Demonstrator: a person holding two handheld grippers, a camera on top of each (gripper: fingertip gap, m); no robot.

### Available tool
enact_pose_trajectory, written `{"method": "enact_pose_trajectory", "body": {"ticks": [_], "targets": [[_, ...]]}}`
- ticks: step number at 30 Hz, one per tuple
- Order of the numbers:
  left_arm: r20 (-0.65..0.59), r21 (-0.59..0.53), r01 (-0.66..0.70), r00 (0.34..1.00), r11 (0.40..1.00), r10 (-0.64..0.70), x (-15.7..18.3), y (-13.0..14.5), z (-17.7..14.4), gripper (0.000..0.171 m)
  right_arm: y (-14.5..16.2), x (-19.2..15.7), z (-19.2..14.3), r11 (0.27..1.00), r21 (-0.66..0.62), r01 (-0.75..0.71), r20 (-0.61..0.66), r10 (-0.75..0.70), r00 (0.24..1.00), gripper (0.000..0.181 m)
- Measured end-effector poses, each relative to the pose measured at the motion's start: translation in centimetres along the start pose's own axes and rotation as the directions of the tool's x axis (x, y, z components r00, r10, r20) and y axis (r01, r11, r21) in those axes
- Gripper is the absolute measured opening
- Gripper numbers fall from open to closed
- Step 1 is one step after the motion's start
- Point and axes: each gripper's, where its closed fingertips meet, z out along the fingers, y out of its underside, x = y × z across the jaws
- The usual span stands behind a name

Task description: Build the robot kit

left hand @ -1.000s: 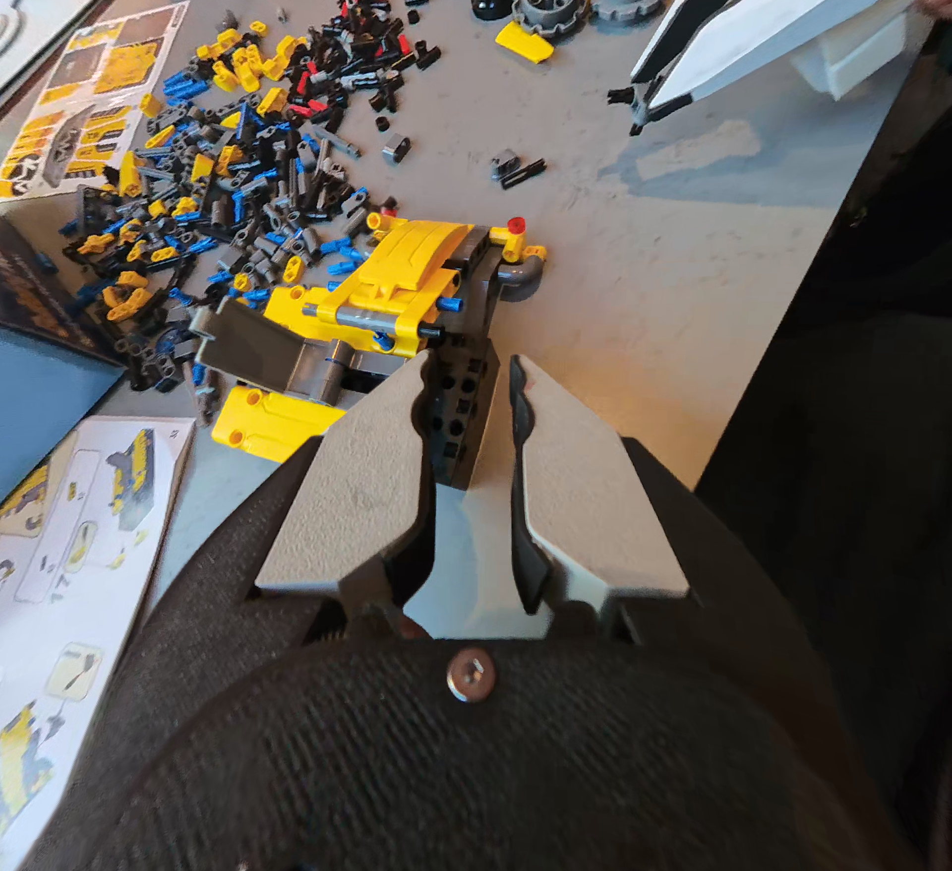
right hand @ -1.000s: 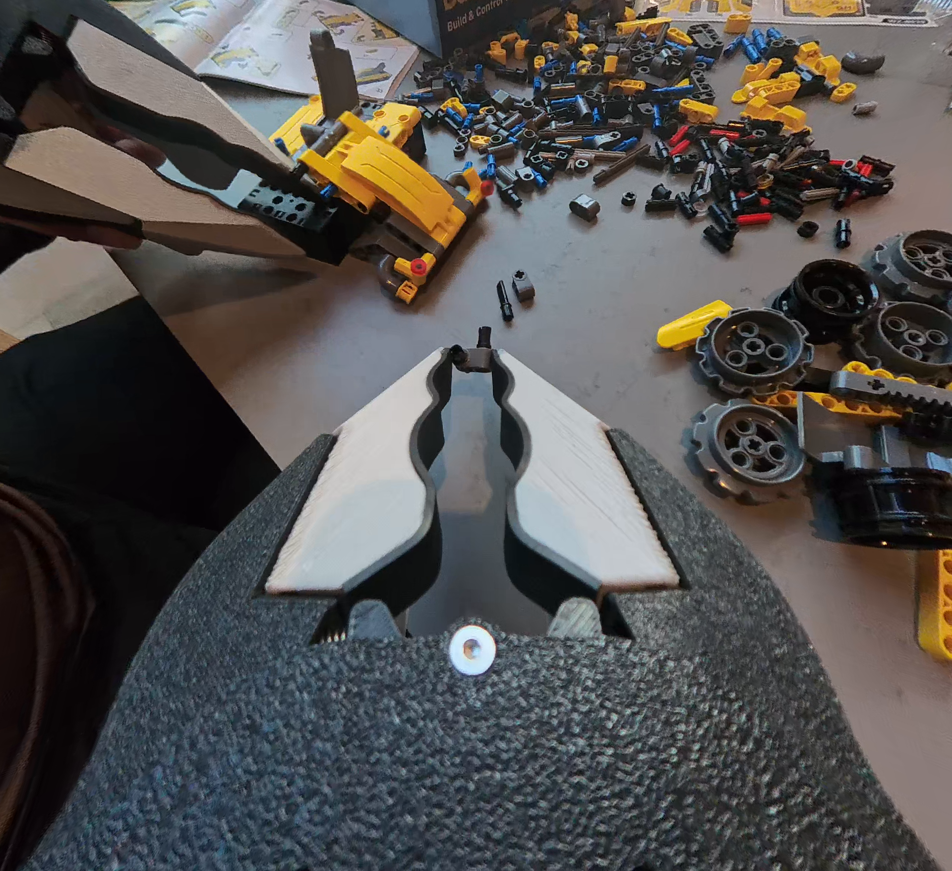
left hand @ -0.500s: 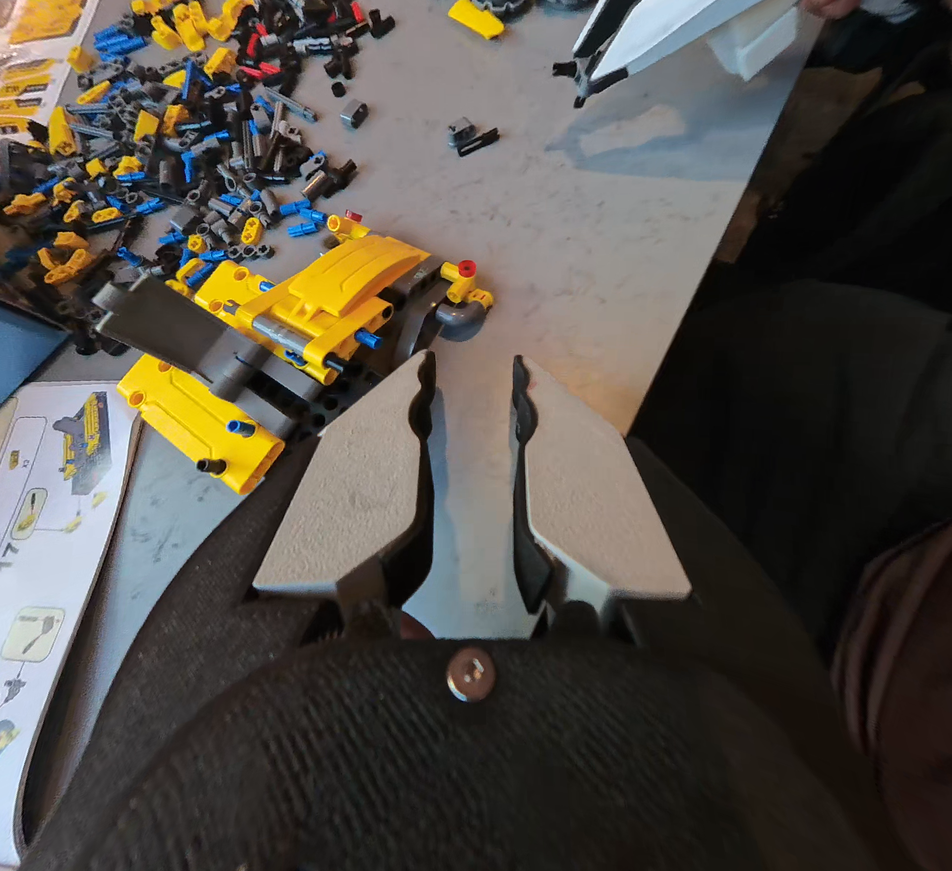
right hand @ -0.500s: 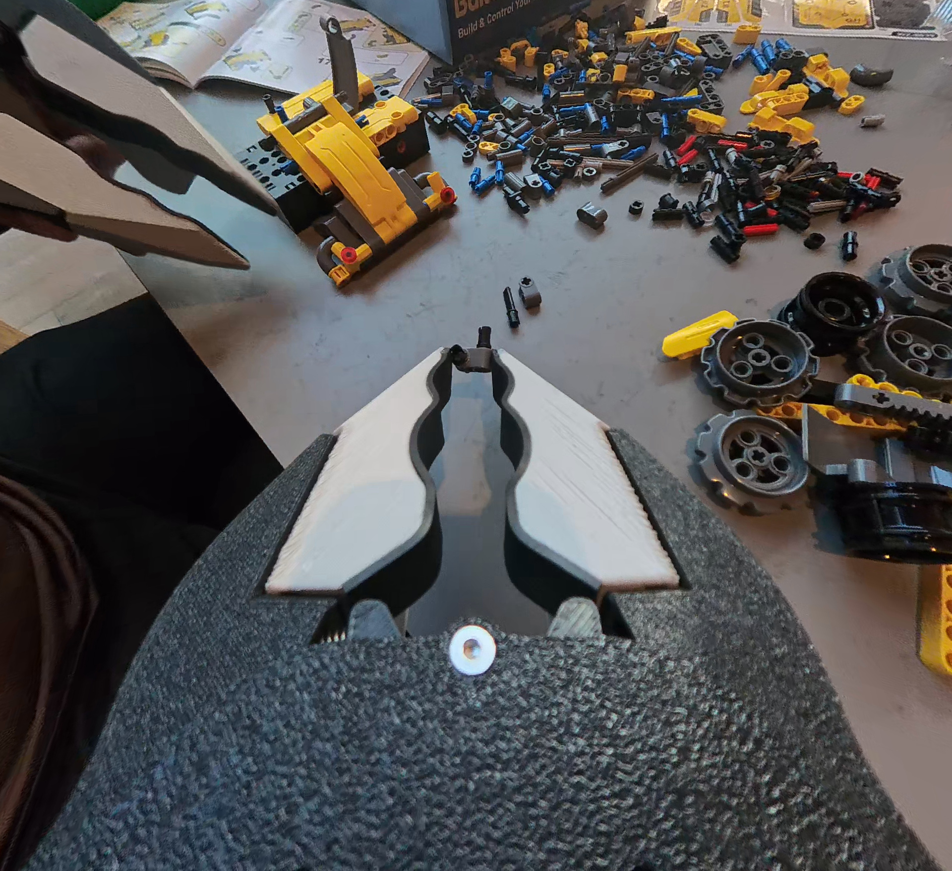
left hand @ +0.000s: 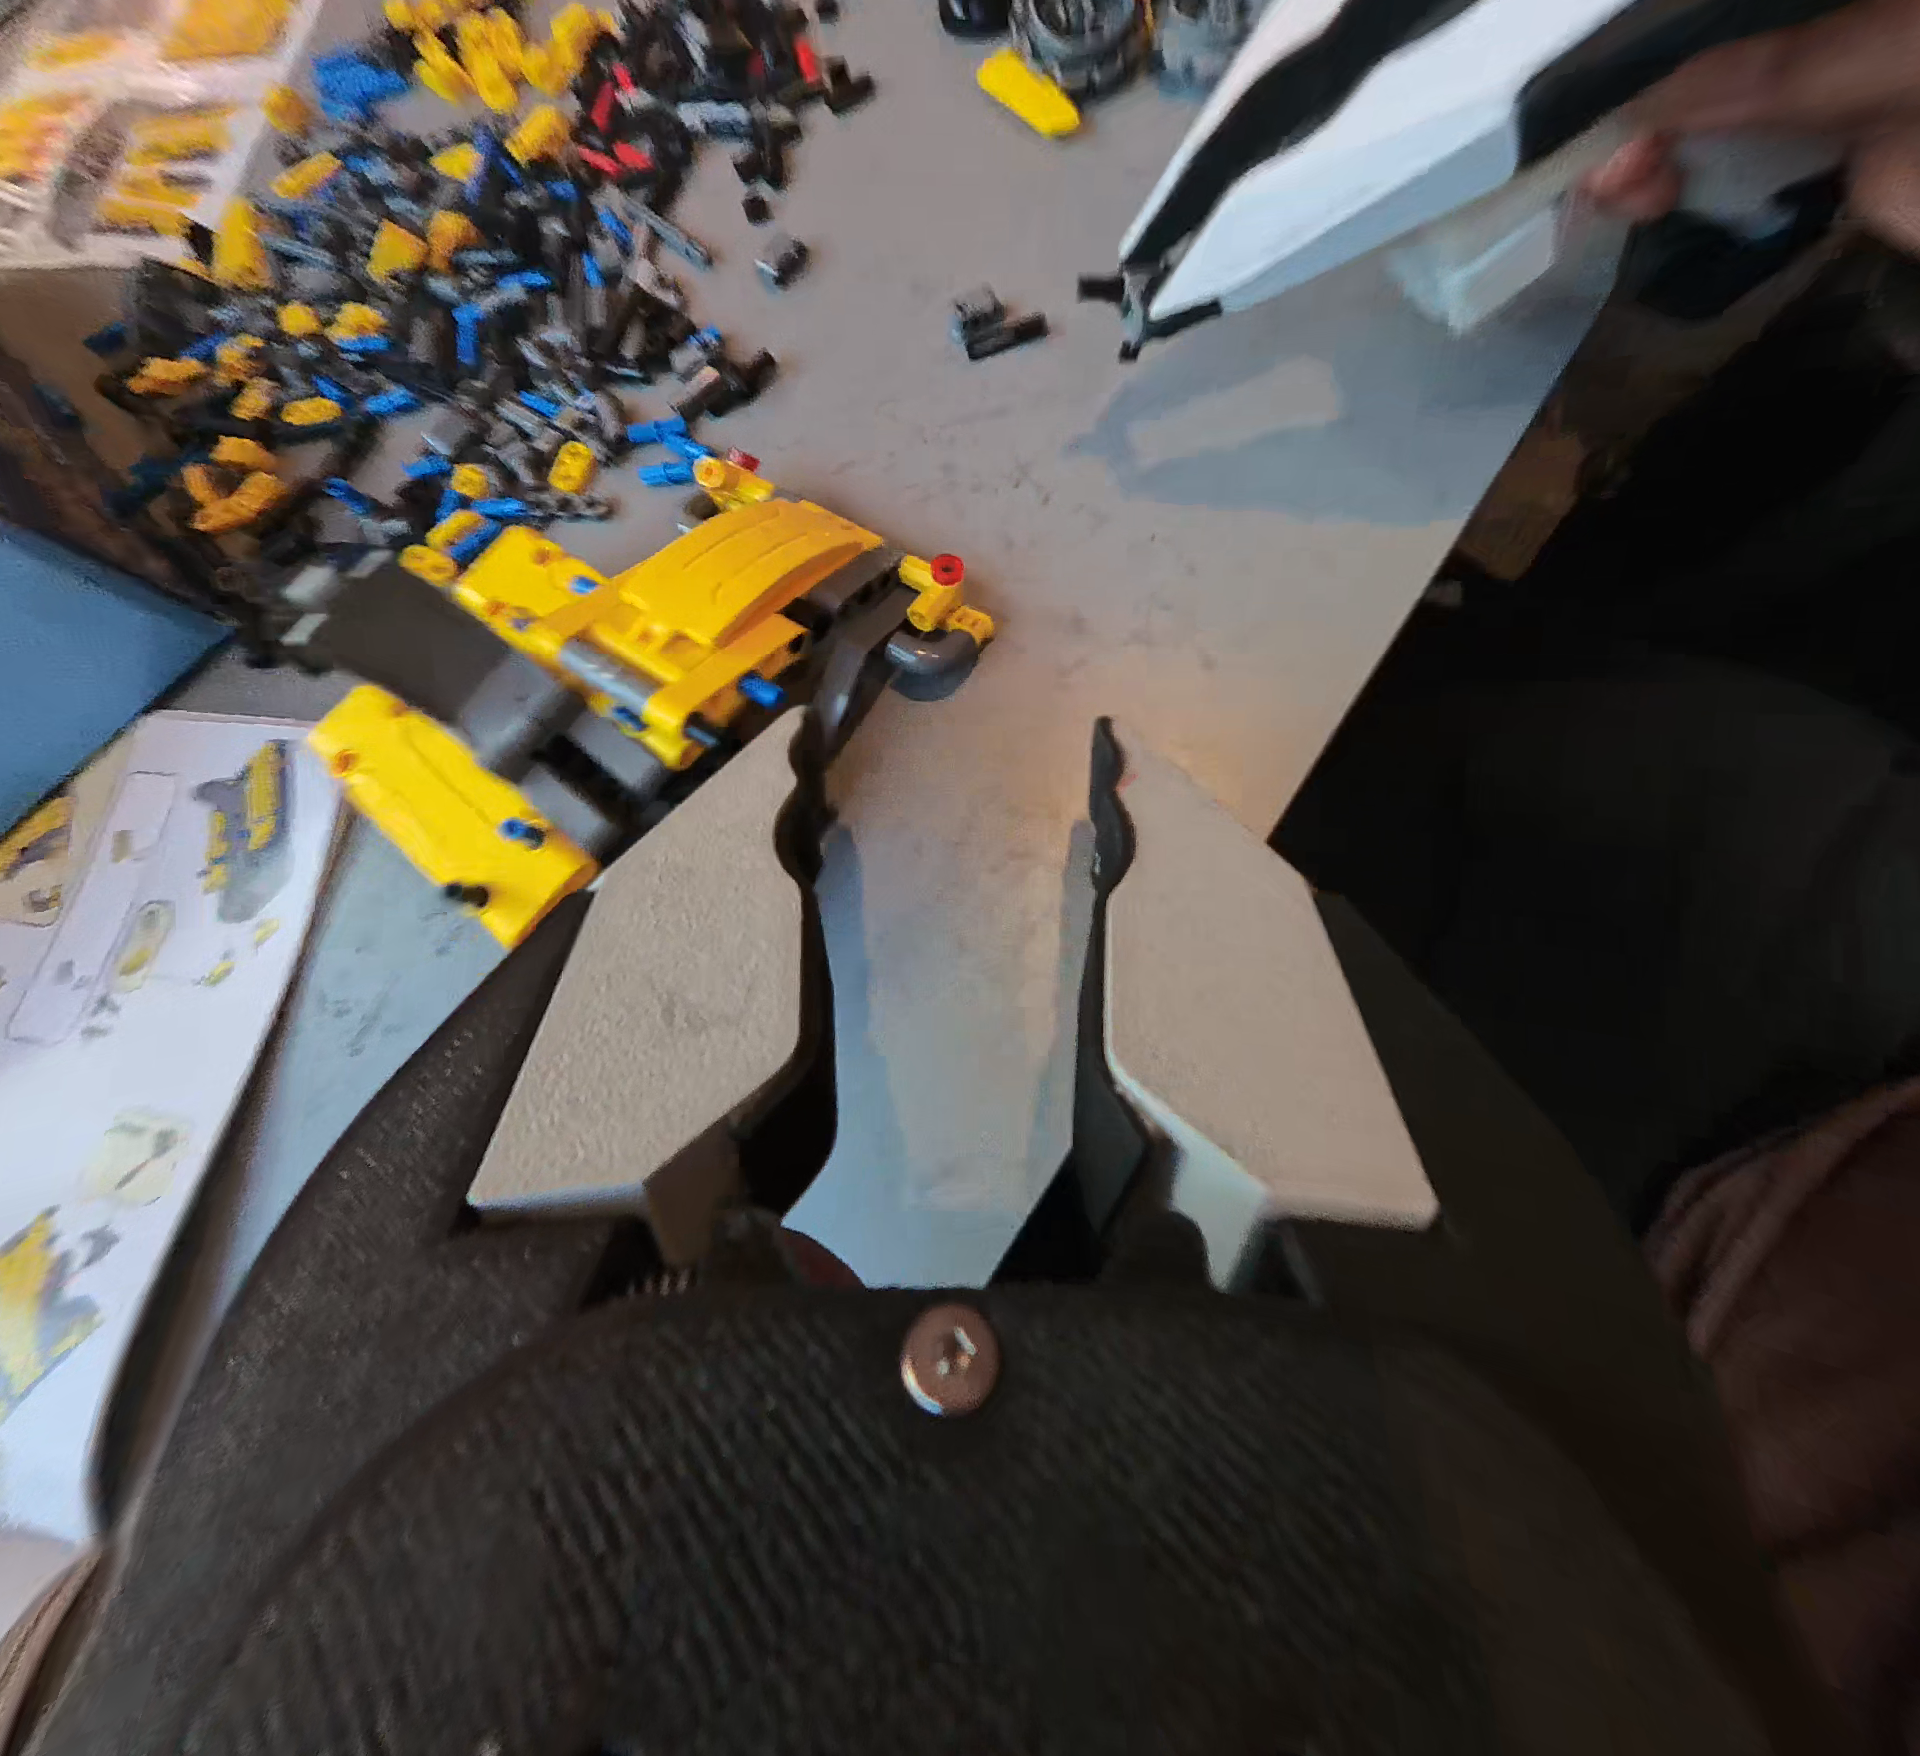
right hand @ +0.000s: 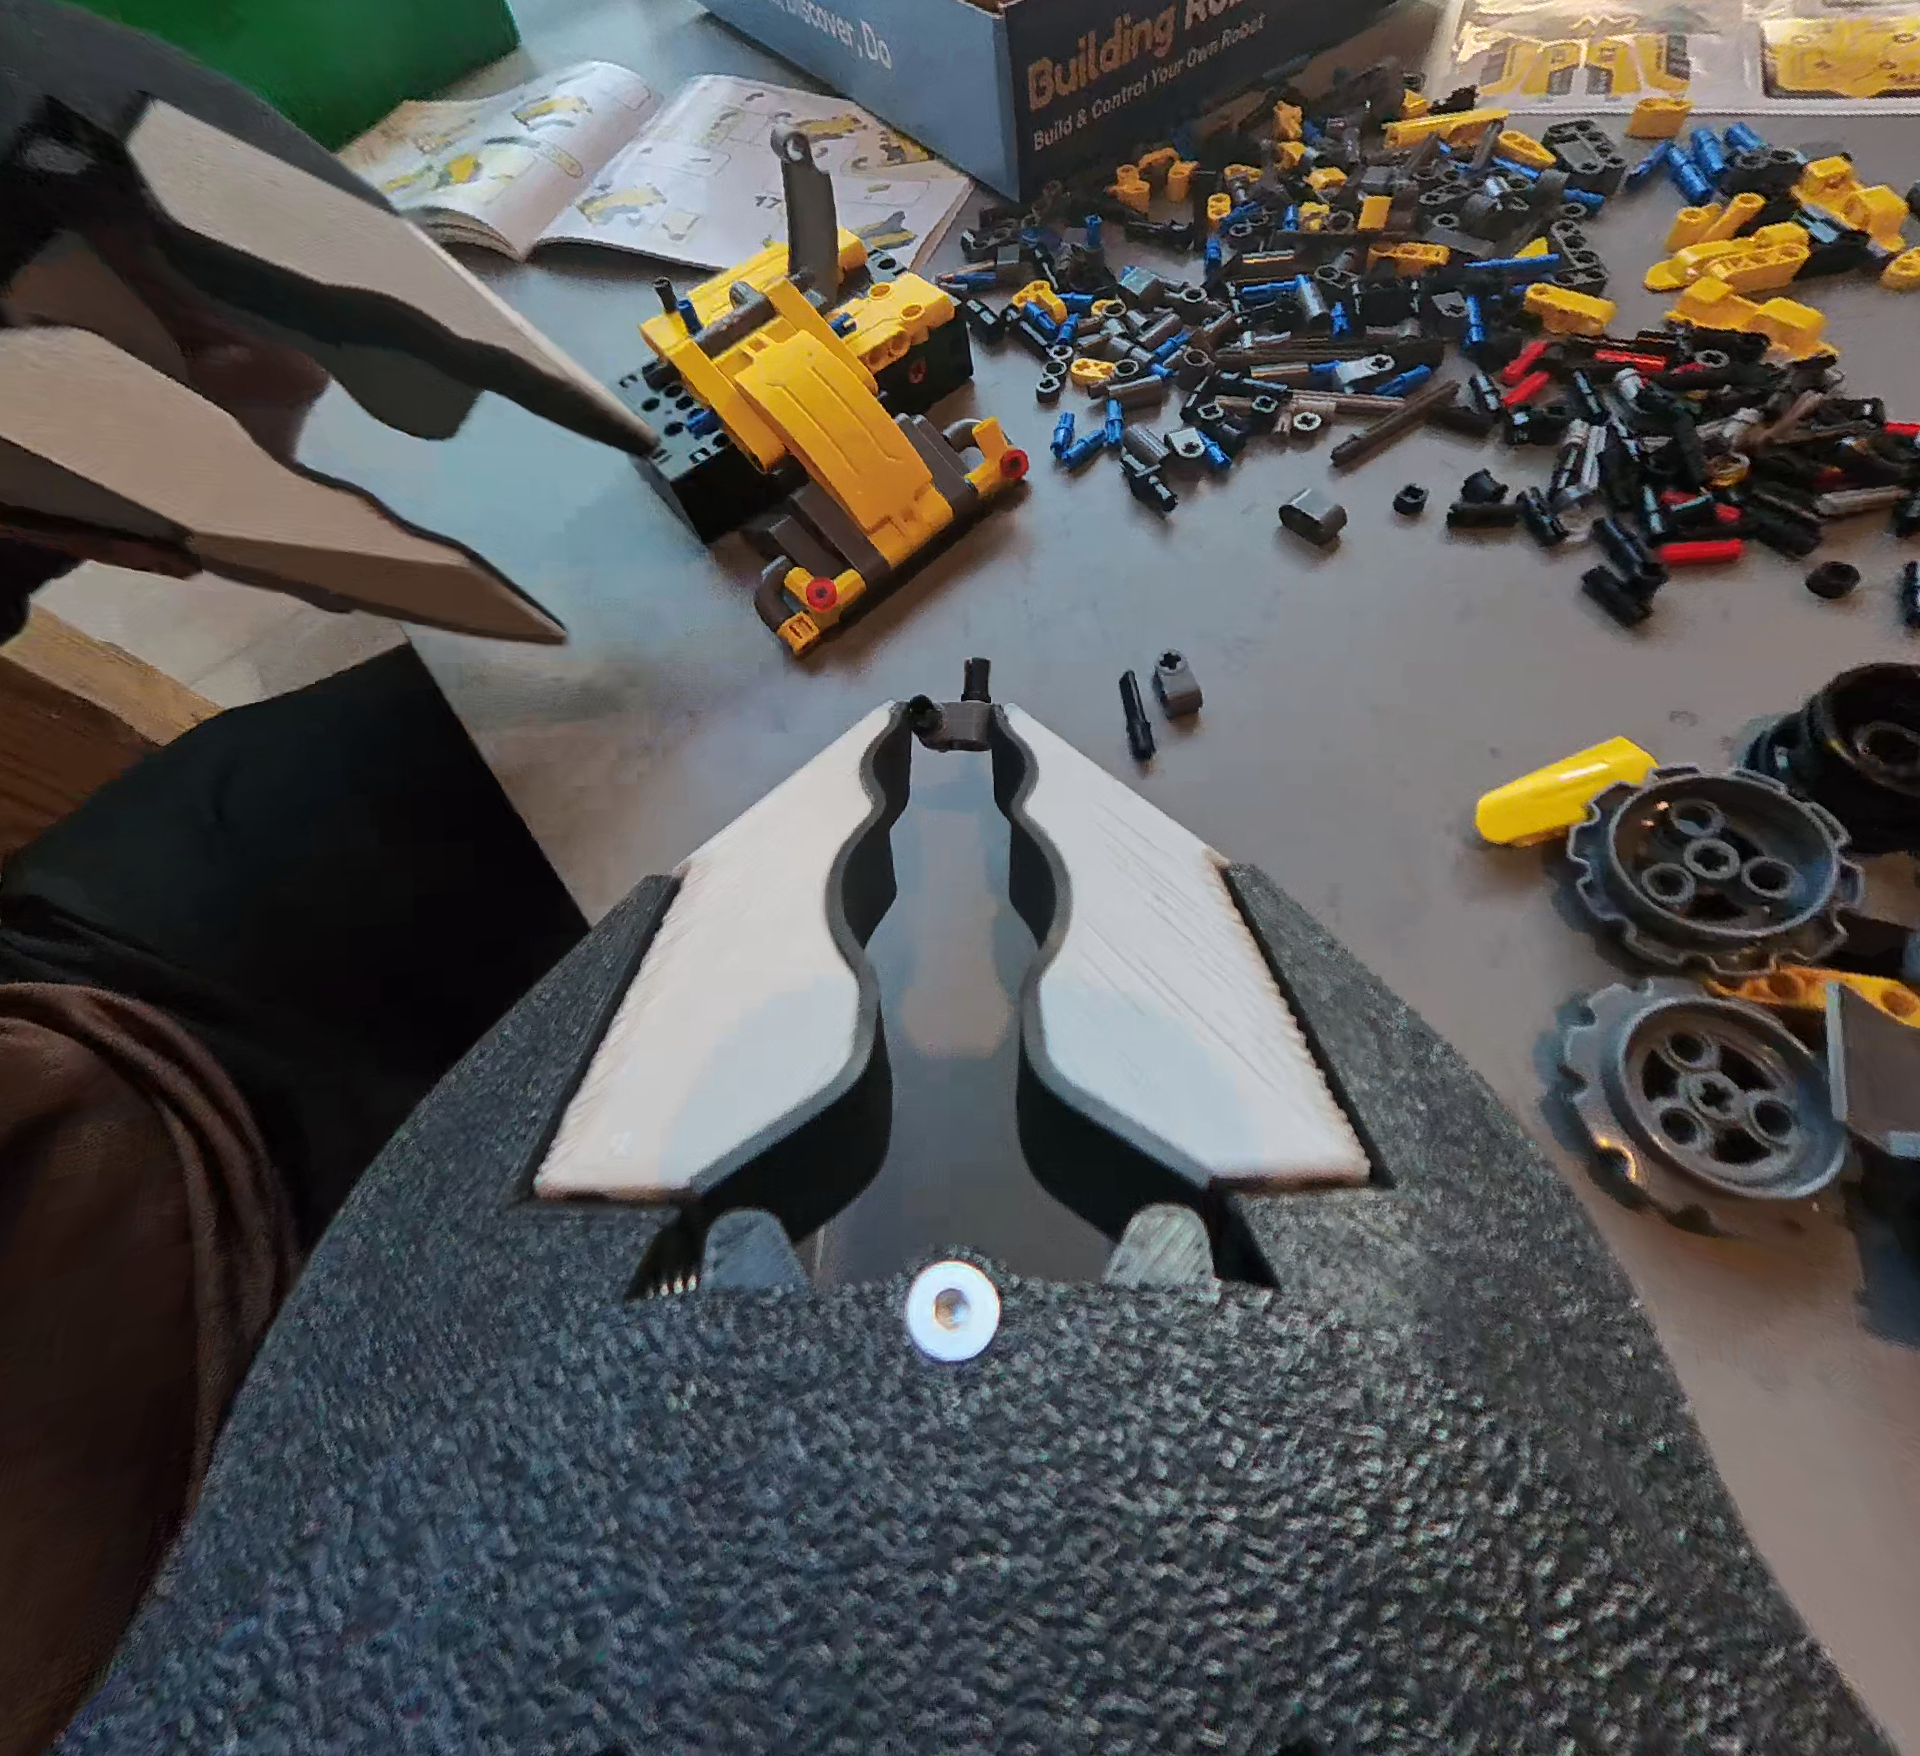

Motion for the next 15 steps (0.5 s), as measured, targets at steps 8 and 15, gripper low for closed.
{"method": "enact_pose_trajectory", "body": {"ticks": [8,15], "targets": [[-0.186,-0.172,0.385,0.891,0.907,-0.413,-4.6,0.6,0.0,0.051,-0.6,-1.8,1.2,0.998,-0.017,0.065,0.036,-0.064,0.997,0.011],[-0.278,-0.260,0.496,0.783,0.829,-0.556,-4.4,-0.5,0.9,0.012,-0.4,-2.1,1.0,0.996,-0.015,0.086,0.041,-0.086,0.995,0.011]]}}
